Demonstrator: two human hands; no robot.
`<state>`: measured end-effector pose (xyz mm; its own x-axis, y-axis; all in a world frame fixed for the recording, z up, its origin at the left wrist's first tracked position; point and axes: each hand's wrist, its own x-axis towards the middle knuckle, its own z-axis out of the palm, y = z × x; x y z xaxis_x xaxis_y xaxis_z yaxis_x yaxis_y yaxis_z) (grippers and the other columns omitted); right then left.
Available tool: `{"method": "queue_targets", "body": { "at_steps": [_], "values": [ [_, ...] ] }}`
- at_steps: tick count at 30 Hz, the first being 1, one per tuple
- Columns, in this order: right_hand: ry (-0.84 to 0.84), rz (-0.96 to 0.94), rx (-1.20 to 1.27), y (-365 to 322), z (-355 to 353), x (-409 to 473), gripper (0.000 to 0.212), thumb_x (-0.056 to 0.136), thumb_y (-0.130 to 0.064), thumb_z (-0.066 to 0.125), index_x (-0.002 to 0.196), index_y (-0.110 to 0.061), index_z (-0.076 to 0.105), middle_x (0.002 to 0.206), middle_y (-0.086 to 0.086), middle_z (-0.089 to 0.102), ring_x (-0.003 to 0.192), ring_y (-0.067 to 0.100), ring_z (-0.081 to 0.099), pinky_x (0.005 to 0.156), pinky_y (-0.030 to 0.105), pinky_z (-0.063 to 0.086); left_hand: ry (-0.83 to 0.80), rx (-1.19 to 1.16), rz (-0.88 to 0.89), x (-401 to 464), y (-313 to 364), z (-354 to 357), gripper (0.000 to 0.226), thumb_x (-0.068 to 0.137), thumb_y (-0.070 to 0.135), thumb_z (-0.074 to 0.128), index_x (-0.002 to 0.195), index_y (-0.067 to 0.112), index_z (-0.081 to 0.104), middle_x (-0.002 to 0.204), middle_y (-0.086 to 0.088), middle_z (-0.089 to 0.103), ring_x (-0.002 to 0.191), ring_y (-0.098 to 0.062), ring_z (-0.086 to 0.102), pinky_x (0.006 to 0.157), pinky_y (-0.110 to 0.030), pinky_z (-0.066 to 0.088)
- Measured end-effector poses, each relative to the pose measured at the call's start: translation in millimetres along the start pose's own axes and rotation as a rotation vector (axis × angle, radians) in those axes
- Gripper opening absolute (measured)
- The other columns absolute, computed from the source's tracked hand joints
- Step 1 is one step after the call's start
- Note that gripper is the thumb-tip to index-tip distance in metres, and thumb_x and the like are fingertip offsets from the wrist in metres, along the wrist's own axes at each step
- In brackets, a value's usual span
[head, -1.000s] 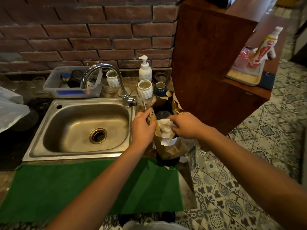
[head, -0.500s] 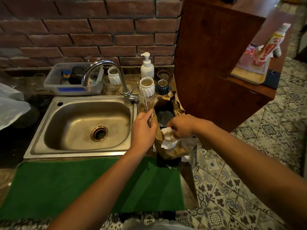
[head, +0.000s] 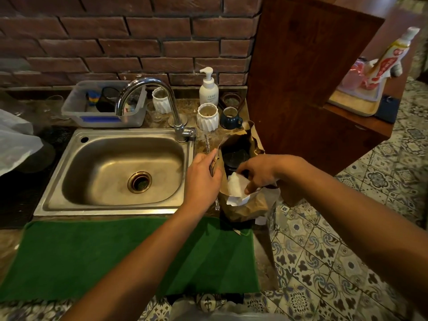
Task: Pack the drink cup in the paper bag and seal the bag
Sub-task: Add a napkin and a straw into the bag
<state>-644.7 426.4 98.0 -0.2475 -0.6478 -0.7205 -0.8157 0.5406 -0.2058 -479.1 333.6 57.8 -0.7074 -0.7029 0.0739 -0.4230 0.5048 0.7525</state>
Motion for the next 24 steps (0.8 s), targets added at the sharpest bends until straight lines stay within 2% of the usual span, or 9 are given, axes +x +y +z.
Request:
{"method": "queue_targets", "body": {
  "at_steps": [2,7,11,14,17,19,21,24],
  "values": [
    [0.038,-0.024,0.020,3.5,-0.9,1.9,0.072,0.089,-0.035,0.077,0.153,-0.032,0.043,0.130,0.001,0.064,0.118,0.026,0.061,0.102,0.045,0.052,-0.002,0.016,0.009,-1.4,1.6,-0.5,0.052,0.098,0.017,0.060,0.149,0.019,0.049,0.112,-0.002,0.057,0.091,-0.010,0.050,0.078,-0.020,0.038],
    [0.128,-0.044,-0.018,7.2,2.3,-1.8,0.054,0.095,-0.032,0.069,0.146,-0.030,0.052,0.129,0.002,0.066,0.114,0.024,0.061,0.091,0.037,0.053,0.003,0.033,0.014,-5.8,2.0,-0.7,0.052,0.099,0.018,0.059,0.149,0.020,0.049,0.103,0.007,0.047,0.089,-0.006,0.045,0.074,-0.011,0.031],
    [0.185,-0.084,-0.017,2.0,2.2,-5.7,0.042,0.098,-0.039,0.063,0.139,-0.032,0.059,0.125,-0.001,0.069,0.114,0.021,0.063,0.094,0.040,0.053,0.000,0.030,0.001,-7.4,5.1,-1.7,0.052,0.098,0.020,0.060,0.149,0.021,0.049,0.109,0.004,0.053,0.095,-0.009,0.050,0.078,-0.018,0.035],
    [0.263,-0.154,0.036,-5.2,-1.4,-16.6,0.033,0.099,-0.036,0.063,0.131,-0.031,0.067,0.121,-0.004,0.073,0.112,0.017,0.065,0.097,0.040,0.053,0.000,0.041,-0.003,-7.7,5.5,-4.0,0.058,0.097,0.023,0.064,0.152,0.020,0.046,0.119,0.000,0.056,0.097,-0.009,0.051,0.079,-0.019,0.037],
    [0.404,-0.208,0.090,-11.9,-9.7,-29.3,0.025,0.099,-0.036,0.063,0.122,-0.032,0.073,0.115,-0.008,0.075,0.107,0.011,0.068,0.096,0.040,0.054,0.011,0.082,0.025,-7.6,5.3,-7.5,0.070,0.094,0.030,0.068,0.156,0.020,0.038,0.130,0.000,0.052,0.101,-0.008,0.052,0.081,-0.020,0.041],
    [0.502,-0.230,0.141,-15.4,-17.8,-37.3,0.023,0.099,-0.036,0.063,0.118,-0.032,0.074,0.110,-0.008,0.077,0.101,0.009,0.069,0.093,0.040,0.056,0.022,0.119,0.053,-7.7,6.2,-9.3,0.072,0.094,0.032,0.068,0.157,0.022,0.034,0.140,0.000,0.048,0.115,-0.012,0.053,0.089,-0.023,0.044],
    [0.630,-0.234,0.191,-19.3,-26.5,-44.7,0.024,0.099,-0.036,0.062,0.117,-0.028,0.075,0.106,-0.006,0.077,0.096,0.010,0.070,0.089,0.041,0.057,0.054,0.147,0.106,-8.4,8.3,-10.7,0.070,0.094,0.031,0.066,0.156,0.022,0.035,0.145,-0.003,0.047,0.127,-0.018,0.050,0.099,-0.033,0.048],
    [0.876,-0.218,0.276,-25.1,-37.9,-52.9,0.030,0.099,-0.046,0.061,0.113,-0.025,0.077,0.101,-0.007,0.077,0.089,0.009,0.069,0.080,0.036,0.058,0.124,0.176,0.194,-8.4,12.8,-13.8,0.066,0.093,0.028,0.066,0.153,0.020,0.040,0.146,-0.004,0.051,0.128,-0.022,0.047,0.101,-0.038,0.045]
  ]
}}
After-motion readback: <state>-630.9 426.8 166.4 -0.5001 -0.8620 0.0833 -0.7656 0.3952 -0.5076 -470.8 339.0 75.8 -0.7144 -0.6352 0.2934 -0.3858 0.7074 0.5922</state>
